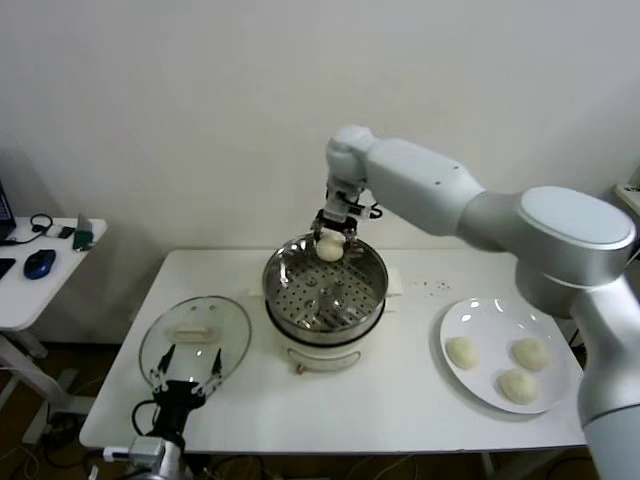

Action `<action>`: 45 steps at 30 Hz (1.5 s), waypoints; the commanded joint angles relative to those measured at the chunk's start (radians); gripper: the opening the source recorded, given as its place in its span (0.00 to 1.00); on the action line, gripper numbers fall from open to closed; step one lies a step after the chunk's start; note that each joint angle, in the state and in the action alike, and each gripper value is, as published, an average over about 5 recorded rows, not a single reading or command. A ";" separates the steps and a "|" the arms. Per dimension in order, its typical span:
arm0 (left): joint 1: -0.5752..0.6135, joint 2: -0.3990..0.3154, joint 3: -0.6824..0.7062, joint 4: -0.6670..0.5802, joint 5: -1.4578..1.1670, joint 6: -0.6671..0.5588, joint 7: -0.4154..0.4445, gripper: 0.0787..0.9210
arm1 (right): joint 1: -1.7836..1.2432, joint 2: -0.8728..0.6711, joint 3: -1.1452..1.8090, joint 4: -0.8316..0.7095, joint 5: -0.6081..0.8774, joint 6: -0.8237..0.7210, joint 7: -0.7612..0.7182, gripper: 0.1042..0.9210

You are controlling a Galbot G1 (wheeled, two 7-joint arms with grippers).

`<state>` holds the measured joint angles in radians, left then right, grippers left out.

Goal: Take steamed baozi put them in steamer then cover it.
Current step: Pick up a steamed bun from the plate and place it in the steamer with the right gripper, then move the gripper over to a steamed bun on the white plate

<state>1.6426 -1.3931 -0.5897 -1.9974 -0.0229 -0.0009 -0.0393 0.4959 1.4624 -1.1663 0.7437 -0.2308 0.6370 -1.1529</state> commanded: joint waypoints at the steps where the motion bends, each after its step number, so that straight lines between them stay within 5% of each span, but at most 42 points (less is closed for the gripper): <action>1: 0.000 0.015 -0.014 -0.015 0.002 0.002 0.002 0.88 | -0.116 0.101 0.067 -0.108 -0.247 0.107 0.043 0.67; 14: 0.003 0.011 -0.036 -0.012 -0.015 0.001 0.001 0.88 | -0.162 0.130 0.105 -0.186 -0.336 0.129 0.066 0.68; 25: 0.004 0.013 -0.044 -0.010 -0.024 0.003 -0.005 0.88 | -0.137 0.112 0.134 -0.149 -0.271 0.121 0.017 0.87; 36: 0.005 0.018 -0.040 -0.012 -0.022 0.005 -0.006 0.88 | 0.089 -0.115 -0.022 0.106 0.161 0.001 -0.126 0.88; 45: 0.005 0.016 -0.022 -0.020 -0.025 0.008 -0.007 0.88 | 0.356 -0.496 -0.408 0.360 0.708 -0.473 0.058 0.88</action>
<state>1.6487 -1.3741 -0.6227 -2.0124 -0.0457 0.0034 -0.0464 0.6360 1.2649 -1.2947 0.8862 0.0257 0.5034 -1.1802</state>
